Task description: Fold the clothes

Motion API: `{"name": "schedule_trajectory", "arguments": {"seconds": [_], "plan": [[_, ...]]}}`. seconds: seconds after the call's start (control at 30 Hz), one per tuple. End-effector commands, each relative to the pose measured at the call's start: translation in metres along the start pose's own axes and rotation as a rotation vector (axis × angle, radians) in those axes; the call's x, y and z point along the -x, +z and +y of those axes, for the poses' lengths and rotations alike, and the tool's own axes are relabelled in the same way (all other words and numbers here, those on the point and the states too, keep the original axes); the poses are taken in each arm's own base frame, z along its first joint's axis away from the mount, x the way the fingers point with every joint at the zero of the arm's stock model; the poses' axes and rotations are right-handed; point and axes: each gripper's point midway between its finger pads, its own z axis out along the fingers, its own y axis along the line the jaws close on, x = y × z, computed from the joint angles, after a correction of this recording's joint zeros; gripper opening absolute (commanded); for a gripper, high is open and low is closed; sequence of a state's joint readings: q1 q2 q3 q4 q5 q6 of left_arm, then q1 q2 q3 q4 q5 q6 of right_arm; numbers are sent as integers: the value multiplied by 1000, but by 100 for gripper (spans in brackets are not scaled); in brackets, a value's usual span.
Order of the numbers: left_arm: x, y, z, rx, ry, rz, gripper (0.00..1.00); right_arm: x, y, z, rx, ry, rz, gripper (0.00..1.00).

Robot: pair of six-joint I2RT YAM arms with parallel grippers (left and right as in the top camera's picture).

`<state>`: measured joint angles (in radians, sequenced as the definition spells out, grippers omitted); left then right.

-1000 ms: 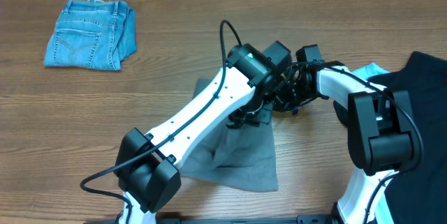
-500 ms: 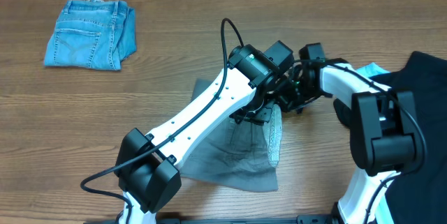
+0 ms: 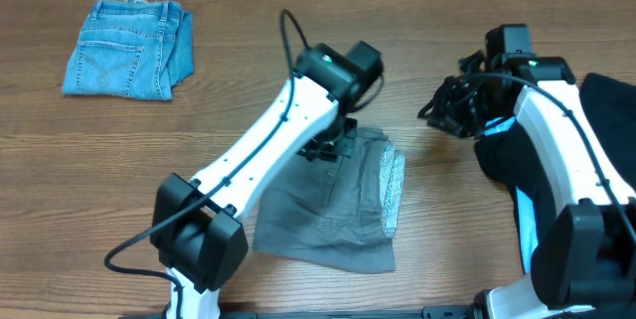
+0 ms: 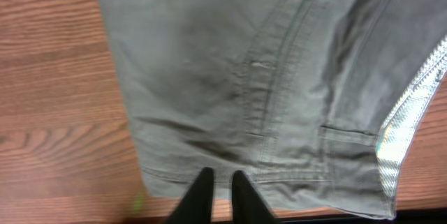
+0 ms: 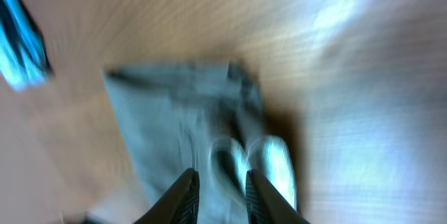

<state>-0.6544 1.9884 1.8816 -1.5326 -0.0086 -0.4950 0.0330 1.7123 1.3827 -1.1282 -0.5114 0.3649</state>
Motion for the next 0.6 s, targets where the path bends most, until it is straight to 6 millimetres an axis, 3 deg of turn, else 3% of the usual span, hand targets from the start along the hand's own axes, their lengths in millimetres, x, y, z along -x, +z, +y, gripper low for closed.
{"name": "schedule_trajectory", "arguments": {"seconds": [0.0, 0.13, 0.23, 0.4, 0.57], "plan": [[-8, 8, 3, -26, 45, 61, 9, -40, 13, 23, 1, -112, 125, 24], [-9, 28, 19, 16, 33, 88, 9, -88, 38, 26, -67, -173, 255, 22], [-9, 48, 29, 19, 17, 109, 9, -120, 62, 17, -120, -214, 328, 22], [-15, 96, 52, 1, -27, 159, 9, -160, 98, -28, -195, -129, 416, 23], [-25, 123, 60, -77, -51, 205, 9, -203, 116, -79, -245, 7, 514, 23]]}}
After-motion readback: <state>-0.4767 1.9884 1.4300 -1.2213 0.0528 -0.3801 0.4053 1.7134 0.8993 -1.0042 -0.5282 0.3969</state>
